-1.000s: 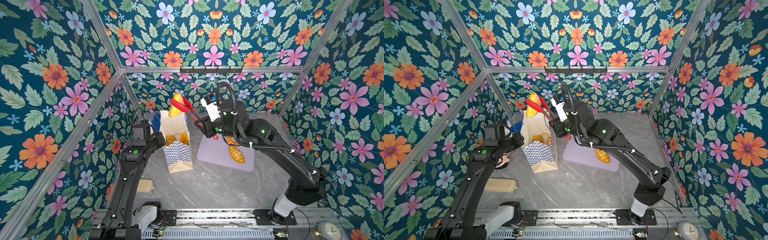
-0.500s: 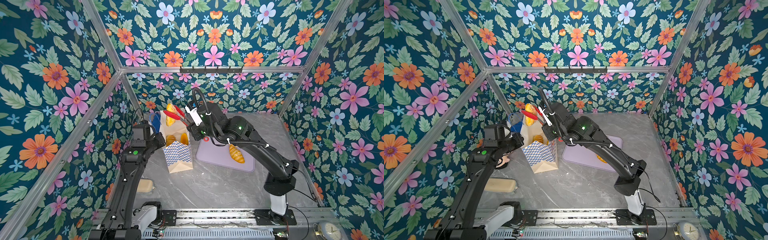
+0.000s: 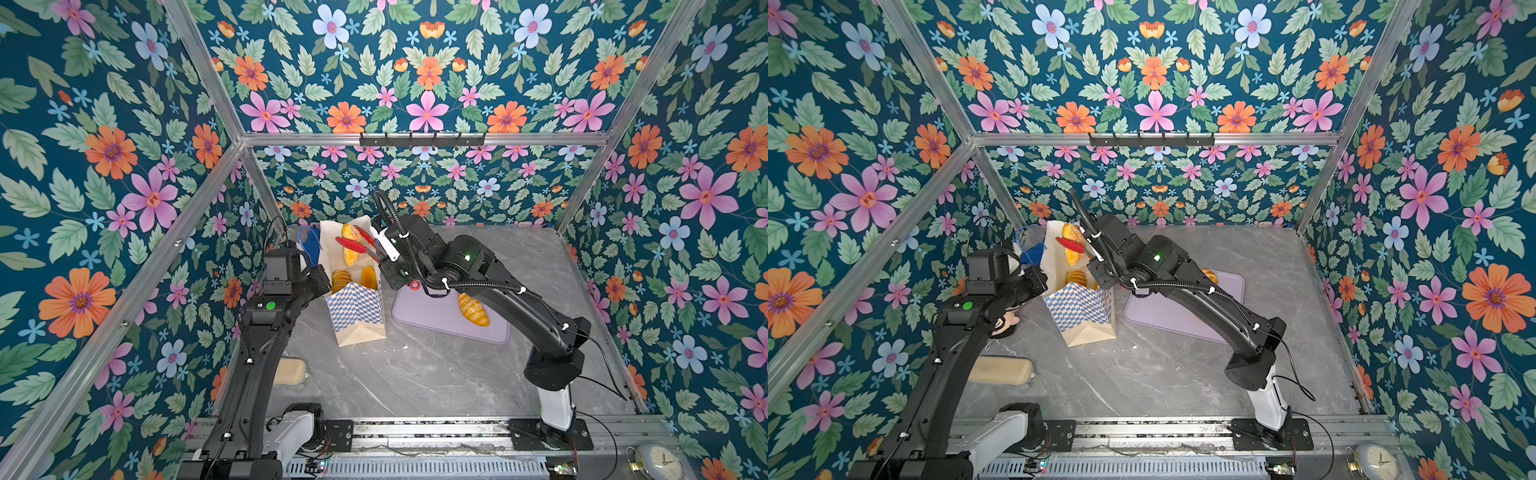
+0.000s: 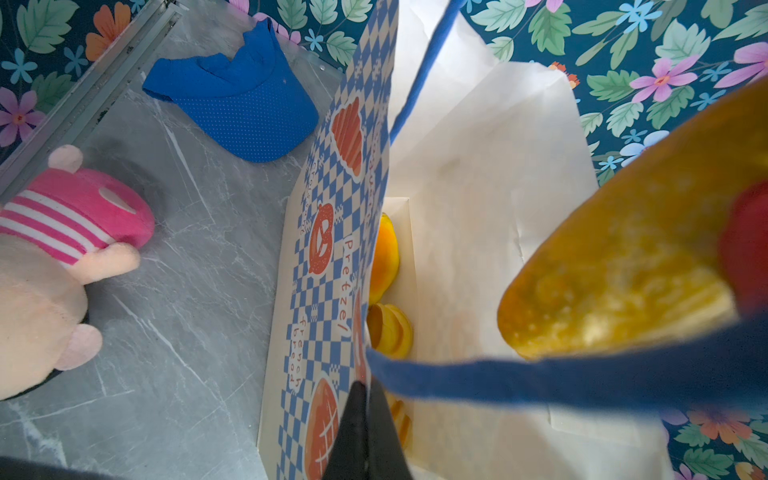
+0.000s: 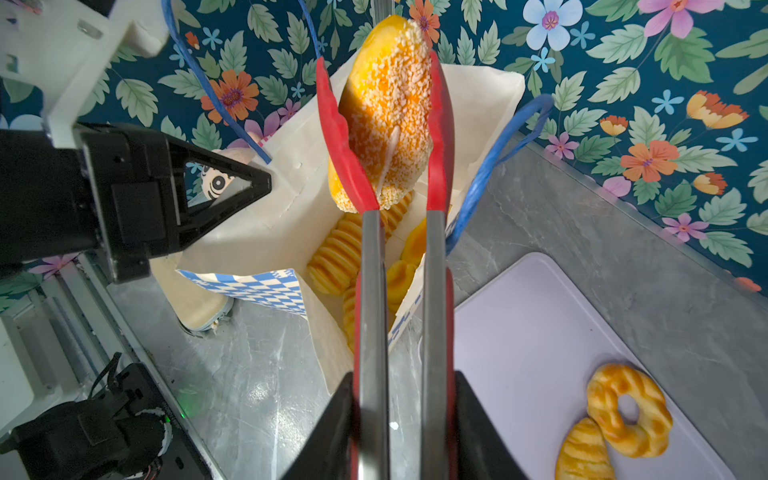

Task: Place the fake bread into the paper bag
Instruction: 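Lower the sugar-coated bun into the bag and open the right tongs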

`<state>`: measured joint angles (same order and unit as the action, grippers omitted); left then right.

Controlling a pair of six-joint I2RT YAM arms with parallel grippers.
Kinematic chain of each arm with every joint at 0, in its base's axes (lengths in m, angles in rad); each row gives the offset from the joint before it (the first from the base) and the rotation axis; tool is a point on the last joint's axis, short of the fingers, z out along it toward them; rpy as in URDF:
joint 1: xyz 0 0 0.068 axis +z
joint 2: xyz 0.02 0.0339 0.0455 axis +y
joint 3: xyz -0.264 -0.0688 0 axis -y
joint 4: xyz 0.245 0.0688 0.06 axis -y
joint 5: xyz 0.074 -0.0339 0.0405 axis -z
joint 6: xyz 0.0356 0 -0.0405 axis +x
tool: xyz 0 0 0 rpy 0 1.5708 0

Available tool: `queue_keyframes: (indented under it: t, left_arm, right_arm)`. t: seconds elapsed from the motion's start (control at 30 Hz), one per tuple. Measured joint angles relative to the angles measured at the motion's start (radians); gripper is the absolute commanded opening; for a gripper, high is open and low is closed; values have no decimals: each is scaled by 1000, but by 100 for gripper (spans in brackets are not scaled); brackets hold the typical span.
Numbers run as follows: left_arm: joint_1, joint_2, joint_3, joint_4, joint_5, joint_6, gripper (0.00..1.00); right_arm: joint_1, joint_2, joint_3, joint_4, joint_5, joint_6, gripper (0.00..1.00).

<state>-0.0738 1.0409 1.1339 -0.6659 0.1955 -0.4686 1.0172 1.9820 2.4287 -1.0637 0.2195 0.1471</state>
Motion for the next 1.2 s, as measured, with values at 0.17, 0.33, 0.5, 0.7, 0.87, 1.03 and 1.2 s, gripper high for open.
queue_keyframes:
  t: [0.17, 0.33, 0.5, 0.7, 0.87, 1.03, 1.2]
  left_arm:
    - [0, 0, 0, 0, 0, 0, 1]
    - [0, 0, 0, 0, 0, 0, 0]
    - [0, -2, 0, 0, 0, 0, 1]
    - [0, -2, 0, 0, -4, 0, 1]
    - [0, -5, 0, 0, -4, 0, 1]
    - [0, -5, 0, 0, -3, 0, 1]
    - [0, -5, 0, 0, -3, 0, 1]
  right_arm:
    - [0, -8, -35, -17, 16, -3, 36]
    - [0, -23, -73, -23, 24, -3, 36]
    - [0, -30, -94, -23, 27, -2, 37]
    - [0, -48, -125, -21, 27, 2, 38]
    - [0, -69, -154, -7, 26, 8, 41]
    - [0, -78, -162, 0, 23, 8, 44]
    - [0, -78, -167, 13, 22, 8, 46]
